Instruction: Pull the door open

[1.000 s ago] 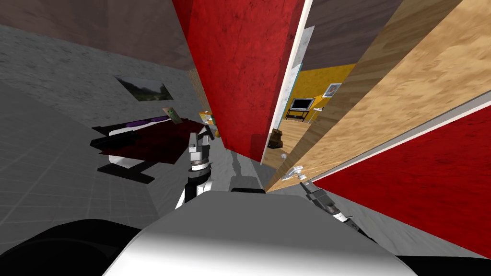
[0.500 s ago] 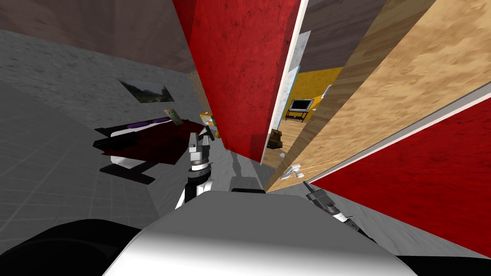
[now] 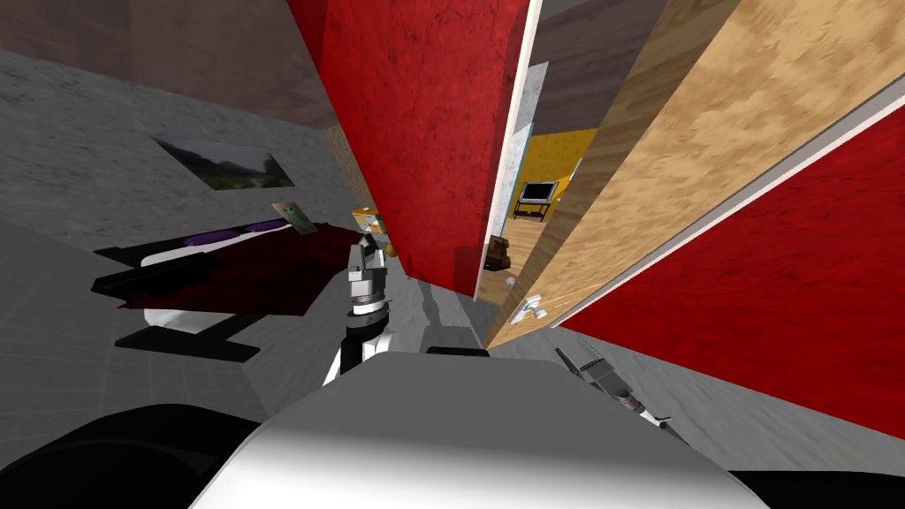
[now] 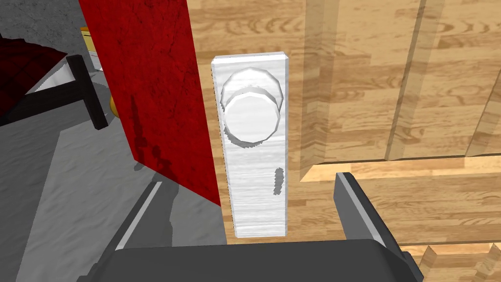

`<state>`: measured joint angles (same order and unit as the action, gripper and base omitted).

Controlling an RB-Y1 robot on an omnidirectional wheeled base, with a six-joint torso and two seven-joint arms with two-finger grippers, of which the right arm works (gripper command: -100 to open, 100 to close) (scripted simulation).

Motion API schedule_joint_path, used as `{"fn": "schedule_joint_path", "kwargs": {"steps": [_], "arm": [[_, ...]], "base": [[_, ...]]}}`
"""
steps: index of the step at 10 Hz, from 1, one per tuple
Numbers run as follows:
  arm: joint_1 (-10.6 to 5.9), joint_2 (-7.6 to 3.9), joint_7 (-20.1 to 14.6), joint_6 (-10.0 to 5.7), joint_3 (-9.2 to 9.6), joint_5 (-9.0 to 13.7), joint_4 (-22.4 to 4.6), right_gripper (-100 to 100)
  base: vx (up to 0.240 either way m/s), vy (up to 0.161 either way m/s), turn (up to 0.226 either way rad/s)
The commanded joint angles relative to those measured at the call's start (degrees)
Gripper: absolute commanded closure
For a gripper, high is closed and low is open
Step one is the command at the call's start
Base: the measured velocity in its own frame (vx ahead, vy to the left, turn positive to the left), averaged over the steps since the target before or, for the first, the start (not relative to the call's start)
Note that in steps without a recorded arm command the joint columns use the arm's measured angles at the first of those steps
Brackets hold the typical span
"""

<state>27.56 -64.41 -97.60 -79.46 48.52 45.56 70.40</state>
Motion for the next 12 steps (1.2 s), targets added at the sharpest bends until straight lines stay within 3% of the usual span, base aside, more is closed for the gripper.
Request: {"fn": "schedule_joint_path", "kwargs": {"steps": [1,6,7,8,12], "arm": [[0.0,0.0,0.0,0.0,0.0,0.0,0.0,-100],[-1.12,0.12,-1.0,2.02,-1.43,2.0,-0.6,-100],[-0.87,0.11,-0.9,1.65,-1.26,1.8,-0.5,-100],[-0.87,0.11,-0.9,1.65,-1.26,1.8,-0.5,100],[-0.87,0.11,-0.9,1.65,-1.26,1.8,-0.5,100]], "base": [[-0.023,-0.013,-0.023],[0.192,0.1,0.088],[0.109,0.015,0.015],[-0.008,-0.004,-0.02],[-0.025,-0.007,0.006]]}}
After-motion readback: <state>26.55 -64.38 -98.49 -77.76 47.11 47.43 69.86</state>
